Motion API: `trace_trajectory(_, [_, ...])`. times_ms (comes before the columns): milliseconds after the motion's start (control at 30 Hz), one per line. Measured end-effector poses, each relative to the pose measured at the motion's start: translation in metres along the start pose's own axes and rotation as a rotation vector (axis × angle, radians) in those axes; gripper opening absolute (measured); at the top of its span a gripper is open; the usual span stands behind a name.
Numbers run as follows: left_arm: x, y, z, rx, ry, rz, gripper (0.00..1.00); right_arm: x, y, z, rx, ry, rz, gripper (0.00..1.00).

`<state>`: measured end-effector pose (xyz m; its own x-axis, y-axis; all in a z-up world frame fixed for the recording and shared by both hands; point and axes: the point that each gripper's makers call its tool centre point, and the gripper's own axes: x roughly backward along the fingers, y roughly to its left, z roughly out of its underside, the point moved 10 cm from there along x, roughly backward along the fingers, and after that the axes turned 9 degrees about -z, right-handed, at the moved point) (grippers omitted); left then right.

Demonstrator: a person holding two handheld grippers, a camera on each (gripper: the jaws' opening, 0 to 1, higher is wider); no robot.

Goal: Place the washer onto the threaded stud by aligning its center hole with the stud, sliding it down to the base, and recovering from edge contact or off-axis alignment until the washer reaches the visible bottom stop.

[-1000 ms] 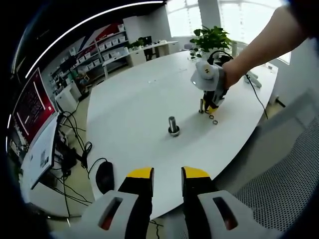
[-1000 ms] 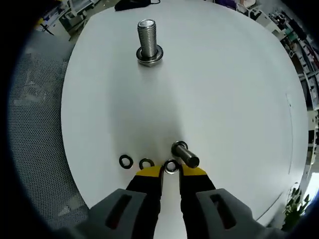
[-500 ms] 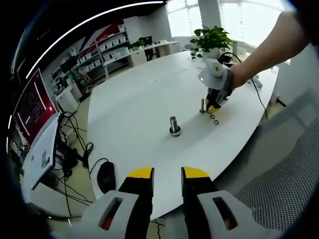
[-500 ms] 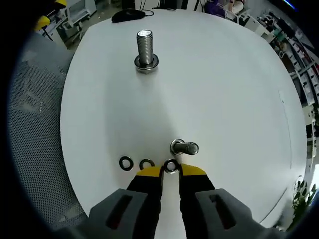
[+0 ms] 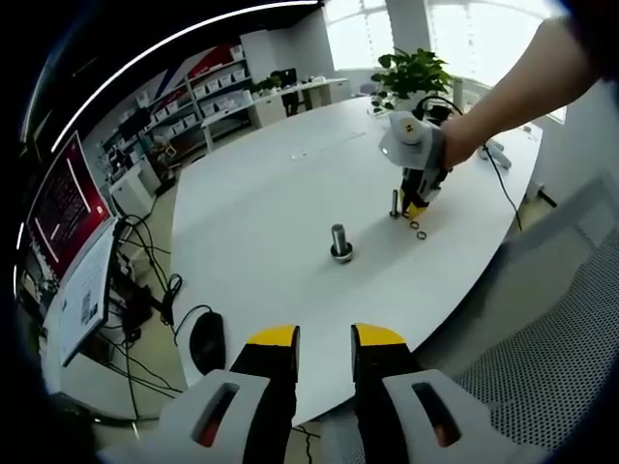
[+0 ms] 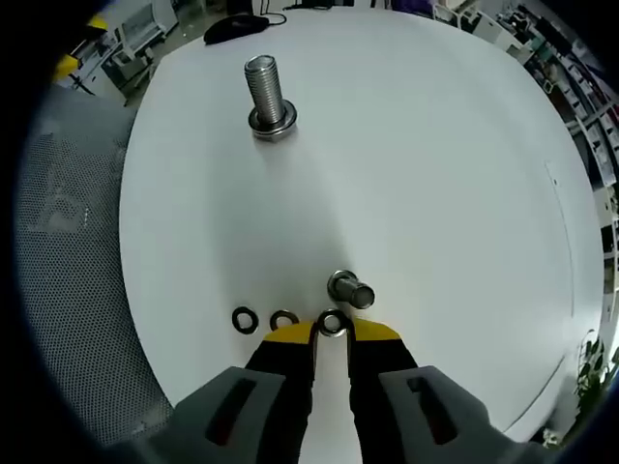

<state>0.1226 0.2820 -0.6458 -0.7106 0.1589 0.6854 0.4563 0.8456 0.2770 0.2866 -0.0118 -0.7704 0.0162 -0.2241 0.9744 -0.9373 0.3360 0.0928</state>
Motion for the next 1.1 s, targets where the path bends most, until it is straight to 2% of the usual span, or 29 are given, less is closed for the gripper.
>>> trace_trajectory(167, [0.000, 0.001, 0.000, 0.001, 0.000, -0.002, 0.19, 0.000, 0.004, 0.007, 0.019, -0.071, 0.042, 0.15])
trace_trajectory(367, [0.000, 0.001, 0.000, 0.000, 0.000, -0.007, 0.19, 0.000, 0.003, 0.013, -0.032, -0.135, 0.040, 0.14])
trace_trajectory(400, [0.000, 0.001, 0.000, -0.001, 0.001, -0.007, 0.19, 0.000, 0.003, 0.013, -0.061, -0.147, 0.038, 0.14])
trace_trajectory(600, [-0.001, 0.000, 0.001, -0.006, 0.007, -0.002, 0.19, 0.000, 0.005, 0.015, -0.050, -0.163, 0.045, 0.14])
trace_trajectory(733, [-0.001, 0.001, 0.001, -0.001, 0.008, -0.003, 0.19, 0.002, 0.003, 0.019, -0.073, -0.178, 0.050, 0.14])
trace_trajectory(900, [-0.001, 0.000, 0.000, -0.008, 0.005, -0.003, 0.19, 0.011, 0.001, 0.023, -0.131, -0.229, 0.044, 0.14])
trace_trajectory(1100, [-0.001, -0.001, 0.000, -0.014, 0.010, -0.002, 0.18, 0.023, 0.001, 0.019, -0.129, -0.269, 0.047, 0.14])
